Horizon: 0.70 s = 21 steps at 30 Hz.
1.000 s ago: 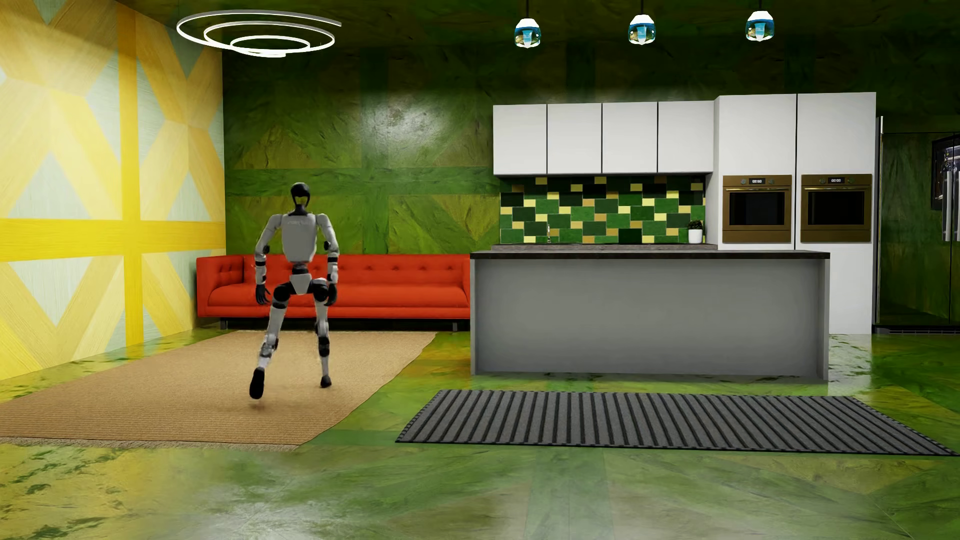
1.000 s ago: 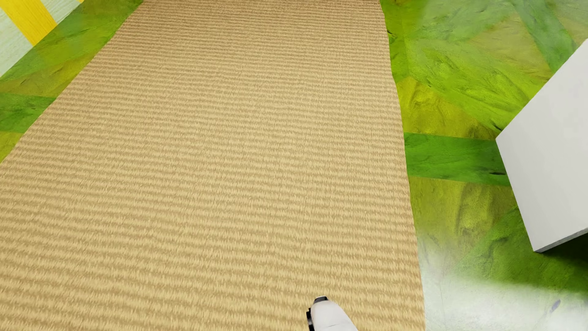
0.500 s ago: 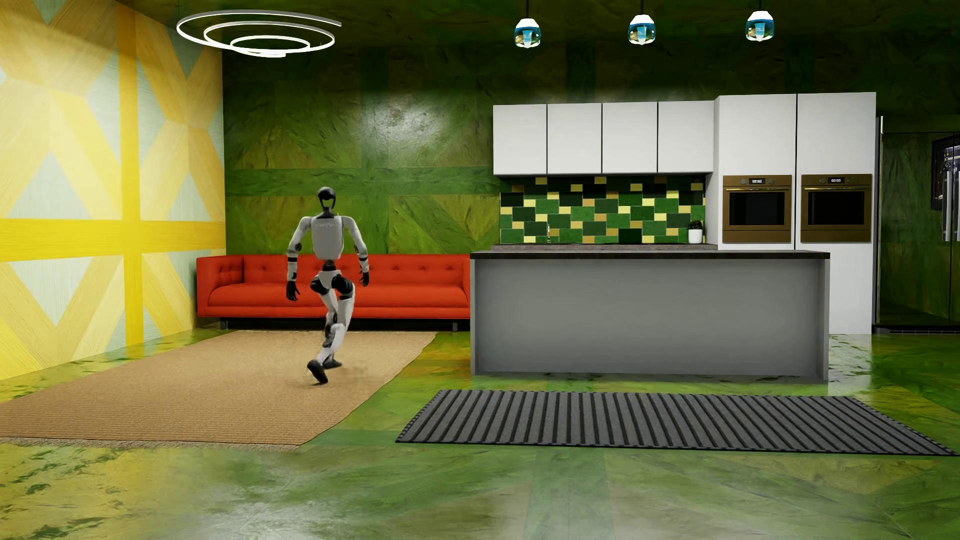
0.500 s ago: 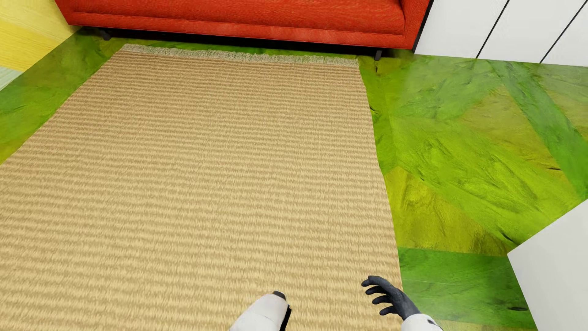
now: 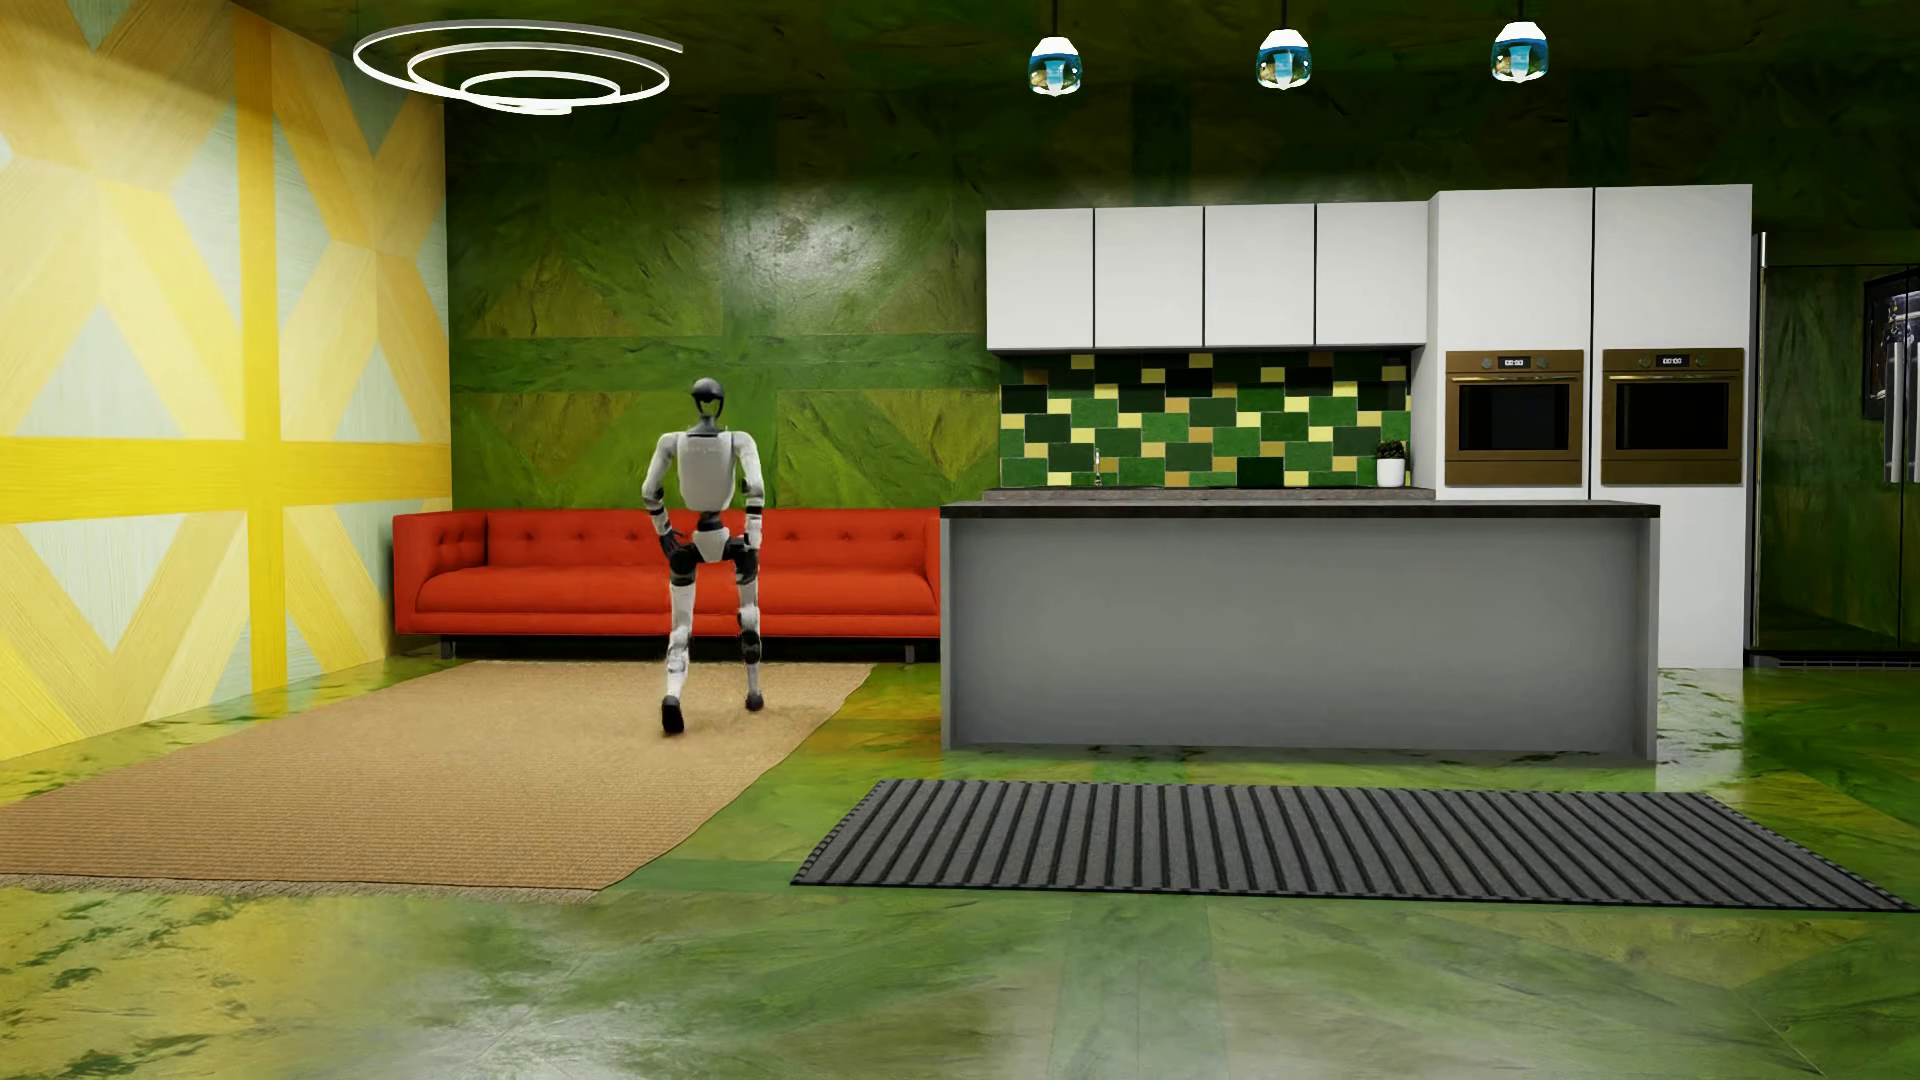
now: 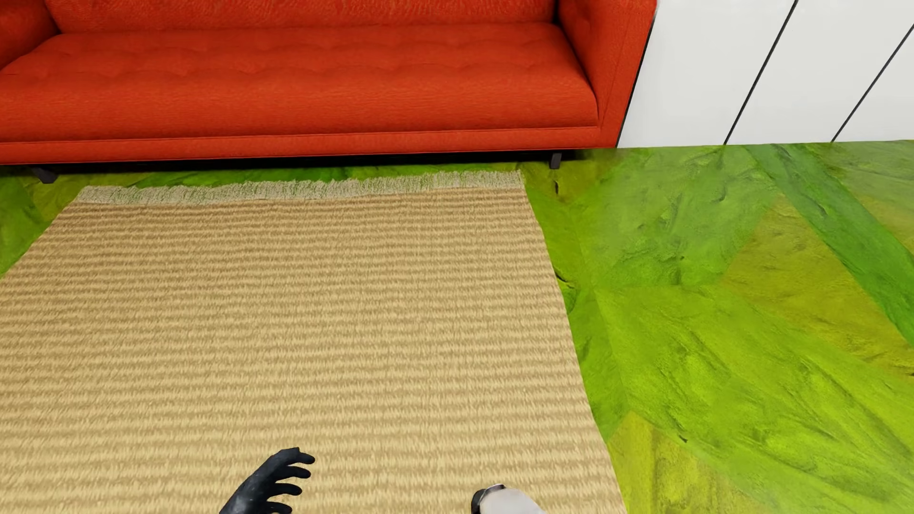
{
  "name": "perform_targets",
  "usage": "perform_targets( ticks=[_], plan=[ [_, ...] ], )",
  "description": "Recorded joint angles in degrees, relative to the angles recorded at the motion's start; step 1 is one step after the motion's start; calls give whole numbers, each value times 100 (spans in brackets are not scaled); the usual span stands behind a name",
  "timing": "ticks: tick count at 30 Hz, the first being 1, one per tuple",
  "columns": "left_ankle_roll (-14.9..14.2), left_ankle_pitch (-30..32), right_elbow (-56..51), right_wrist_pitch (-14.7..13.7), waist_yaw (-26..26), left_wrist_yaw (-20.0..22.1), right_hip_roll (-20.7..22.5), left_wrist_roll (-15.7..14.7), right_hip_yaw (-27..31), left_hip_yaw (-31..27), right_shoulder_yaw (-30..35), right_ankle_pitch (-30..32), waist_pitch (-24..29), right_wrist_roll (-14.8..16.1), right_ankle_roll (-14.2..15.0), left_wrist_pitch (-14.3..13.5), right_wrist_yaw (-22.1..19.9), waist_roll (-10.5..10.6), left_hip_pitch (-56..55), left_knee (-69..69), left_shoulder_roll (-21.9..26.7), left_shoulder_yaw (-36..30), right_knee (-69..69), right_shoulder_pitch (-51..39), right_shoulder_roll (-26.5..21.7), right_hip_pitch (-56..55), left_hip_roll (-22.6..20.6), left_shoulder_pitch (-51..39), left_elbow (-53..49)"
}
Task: Approach the sofa
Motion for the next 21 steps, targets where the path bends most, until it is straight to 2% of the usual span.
perform_targets(
  ticks=[1, 2, 3, 4, 5, 6, 7, 9, 10, 11, 12, 13, 14, 15, 16, 17, 18, 19, 20, 21],
  plan=[
    [0, 1140, 101, 0, 97, 0, 270, 0, 0, 0, 154, 752, -27, 0, 0, 0, 0, 196, -246, 916, -141, -86, 476, -66, 1, -27, 275, 113, 482],
    [0, 2098, 89, 0, 240, 0, 445, 0, 0, 0, 112, 739, 45, 0, 0, 0, 0, 228, -504, 1895, -245, -248, 799, -171, -19, 284, 361, 244, 1045],
    [0, 2024, -14, 0, 376, 0, 596, 0, 0, 0, 24, 593, 102, 0, 0, 0, 0, 161, -1181, 3118, -192, -545, 839, -390, 50, 633, 356, 317, 1516],
    [0, 1110, -307, 0, 641, 0, 718, 0, 0, 0, -164, 302, 227, 0, 0, 0, 0, 182, -1757, 4091, -262, -899, 689, -562, -22, 1194, 442, 287, 2005],
    [0, 233, -555, 0, 1092, 0, 722, 0, 0, 0, -355, -3, 234, 0, 0, 0, 0, 42, -2244, 4541, -240, -1102, 552, -776, -20, 1725, 358, 405, 2371],
    [0, -189, -785, 0, 1474, 0, 678, 0, 0, 0, -465, -308, 222, 0, 0, 0, 0, -71, -2697, 4530, -220, -1287, 365, -1052, -49, 2250, 312, 599, 2645],
    [0, -353, -1186, 0, 1834, 0, 582, 0, 0, 0, -747, -693, 203, 0, 0, 0, 0, -166, -3145, 4099, -191, -1338, 137, -1296, -119, 2726, 242, 839, 2752],
    [0, -135, -1865, 0, 2375, 0, 330, 0, 0, 0, -1427, -1434, 131, 0, 0, 0, 0, -308, -3631, 2231, -73, -1458, -284, -1748, -235, 3635, 197, 1335, 2862],
    [0, 308, -2073, 0, 2503, 0, 324, 0, 0, 0, -1753, -1852, 99, 0, 0, 0, 0, -277, -3734, 1103, -27, -1447, -569, -1987, -267, 4161, 280, 1540, 2852],
    [0, 1026, -2287, 0, 2674, 0, 302, 0, 0, 0, -2210, -2171, -5, 0, 0, 0, 0, -250, -3942, 6, 6, -1473, -633, -2232, -276, 4338, 317, 1634, 2869],
    [0, 3008, -2473, 0, 2798, 0, 210, 0, 0, 0, -2508, -2389, -103, 0, 0, 0, 0, -259, -4075, -359, 30, -1499, -626, -2451, -305, 4501, 348, 1698, 2869],
    [0, 4184, -2683, 0, 2968, 0, 96, 0, 0, 0, -2768, -2464, -159, 0, 0, 0, 0, -262, -4216, -2896, 18, -1513, -525, -2604, -343, 4543, 365, 1707, 2949],
    [0, 4182, -2705, 0, 2950, 0, 99, 0, 0, 0, -2798, -2393, -222, 0, 0, 0, 0, -243, -4492, -697, -32, -1305, -479, -2688, -344, 4792, 345, 1758, 3055],
    [0, 2662, -2806, 0, 3064, 0, -86, 0, 0, 0, -2912, -2152, -223, 0, 0, 0, 0, -282, -4526, -278, -79, -1219, -213, -2606, -336, 4922, 214, 1742, 3123],
    [0, 1794, -2903, 0, 3108, 0, -112, 0, 0, 0, -3145, -1659, -316, 0, 0, 0, 0, -296, -4462, 31, -75, -1167, 325, -2359, -221, 4895, 47, 1770, 3163],
    [0, 1014, -2732, 0, 2955, 0, -384, 0, 0, 0, -3103, -911, -377, 0, 0, 0, 0, -375, -4483, 420, -113, -1156, 1183, -2131, -131, 4728, -328, 1794, 3273],
    [0, 541, -2398, 0, 2939, 0, -609, 0, 0, 0, -2823, -253, -293, 0, 0, 0, 0, -477, -4091, 687, -124, -1118, 2315, -2005, -49, 4375, -436, 1714, 3295],
    [0, 226, -1977, 0, 2839, 0, -607, 0, 0, 0, -2921, 105, -112, 0, 0, 0, 0, -469, -3570, 883, -148, -964, 3531, -1869, 187, 3996, -425, 1611, 3011],
    [0, 45, -1401, 0, 2673, 0, -544, 0, 0, 0, -2534, 108, -23, 0, 0, 0, 0, -436, -3271, 851, -162, -870, 4546, -1917, 254, 3474, -494, 1357, 3066],
    [0, 44, -1127, 0, 2292, 0, -609, 0, 0, 0, -1533, 128, 58, 0, 0, 0, 0, -406, -3018, 646, -115, -939, 5011, -1925, 105, 2997, -652, 1088, 2582]
  ],
)
